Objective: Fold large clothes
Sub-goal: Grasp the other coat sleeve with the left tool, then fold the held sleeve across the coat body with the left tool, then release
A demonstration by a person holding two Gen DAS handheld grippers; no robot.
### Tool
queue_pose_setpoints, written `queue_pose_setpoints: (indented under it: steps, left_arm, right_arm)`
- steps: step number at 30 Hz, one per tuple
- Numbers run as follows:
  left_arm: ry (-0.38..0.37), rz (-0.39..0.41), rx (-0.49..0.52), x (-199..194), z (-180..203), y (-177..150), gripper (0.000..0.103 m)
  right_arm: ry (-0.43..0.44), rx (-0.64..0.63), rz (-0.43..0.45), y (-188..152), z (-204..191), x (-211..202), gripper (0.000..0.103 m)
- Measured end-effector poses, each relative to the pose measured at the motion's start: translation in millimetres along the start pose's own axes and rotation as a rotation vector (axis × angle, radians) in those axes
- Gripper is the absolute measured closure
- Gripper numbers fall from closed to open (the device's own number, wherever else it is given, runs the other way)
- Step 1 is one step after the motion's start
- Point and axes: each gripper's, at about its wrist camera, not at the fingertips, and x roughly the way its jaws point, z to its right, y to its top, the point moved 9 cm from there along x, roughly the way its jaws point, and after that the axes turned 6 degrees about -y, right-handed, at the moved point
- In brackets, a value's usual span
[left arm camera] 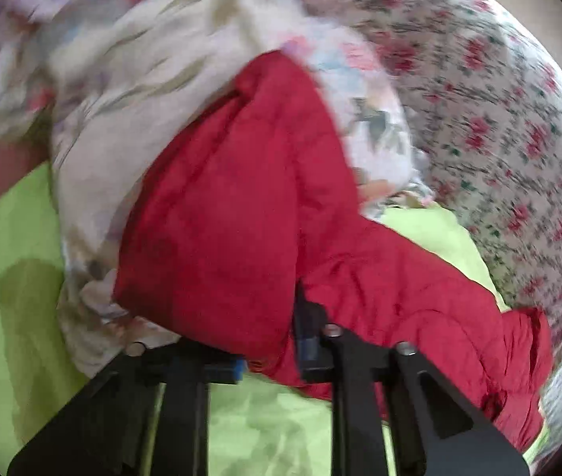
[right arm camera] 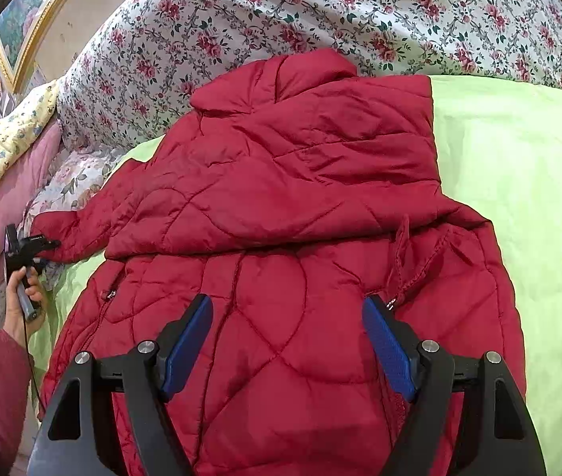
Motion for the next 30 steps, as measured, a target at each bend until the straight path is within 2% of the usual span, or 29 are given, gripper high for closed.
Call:
queue_pose_setpoints:
  steps: [5, 13, 17, 21, 30]
  left_arm:
    - [-0.069, 0.033, 0.095, -21, 38, -5, 0.095]
    - [-0.247, 0.029, 0.223, -55, 117, -35, 0.096]
    - [-0.345, -0.002, 0.293, -68, 163, -63, 0.096]
    - [-0.411, -0.037, 0.352, -75, 201, -88, 0.096]
    - [-0.516, -0.139, 0.458, -75, 268, -149, 0.096]
  right_arm:
    - [0.011, -0.004, -0.001, 0, -1, 1, 0.024]
    - [0.03, 0.0, -0.005, 0, -2, 1, 0.024]
    - [0.034, 0.011, -0.005, 0, -2, 1, 0.024]
    - [0.047, 0.019, -0.007, 0, -2, 0, 0.024]
    - [0.086, 0.051, 0.004, 10, -5, -2, 0.024]
